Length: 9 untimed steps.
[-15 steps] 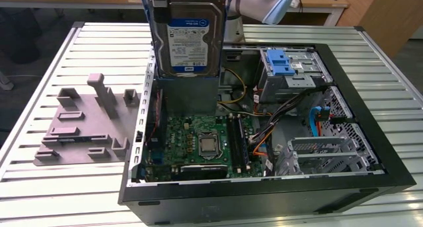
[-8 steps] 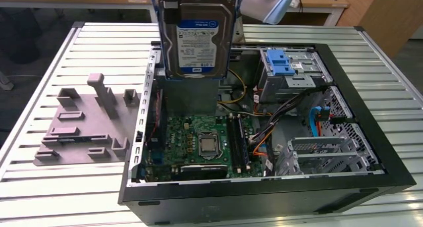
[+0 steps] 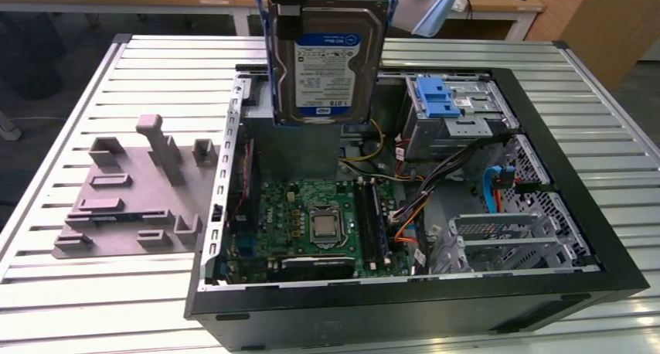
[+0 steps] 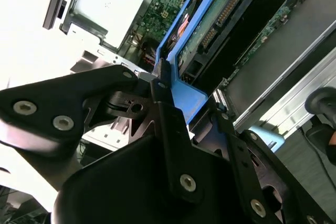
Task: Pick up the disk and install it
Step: 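Pick up the disk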
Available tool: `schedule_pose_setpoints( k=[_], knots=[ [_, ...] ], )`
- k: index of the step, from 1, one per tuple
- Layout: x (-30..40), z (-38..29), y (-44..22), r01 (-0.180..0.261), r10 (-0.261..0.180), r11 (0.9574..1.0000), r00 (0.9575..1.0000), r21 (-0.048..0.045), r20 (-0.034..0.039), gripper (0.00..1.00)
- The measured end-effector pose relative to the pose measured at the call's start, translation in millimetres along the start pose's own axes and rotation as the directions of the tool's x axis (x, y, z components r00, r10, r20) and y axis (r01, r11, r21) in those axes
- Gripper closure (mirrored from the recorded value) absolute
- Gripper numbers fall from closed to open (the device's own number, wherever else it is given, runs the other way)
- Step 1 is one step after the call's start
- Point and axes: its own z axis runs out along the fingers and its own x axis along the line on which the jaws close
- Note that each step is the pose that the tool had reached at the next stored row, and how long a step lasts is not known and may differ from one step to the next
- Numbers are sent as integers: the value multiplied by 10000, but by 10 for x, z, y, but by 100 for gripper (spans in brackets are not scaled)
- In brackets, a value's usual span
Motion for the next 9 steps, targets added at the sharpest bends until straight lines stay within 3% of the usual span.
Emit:
schedule_pose_setpoints(
  k=[9],
  knots=[
    [37,-4,-194,-2,2,10000,10000,-1,0,64]
  ],
)
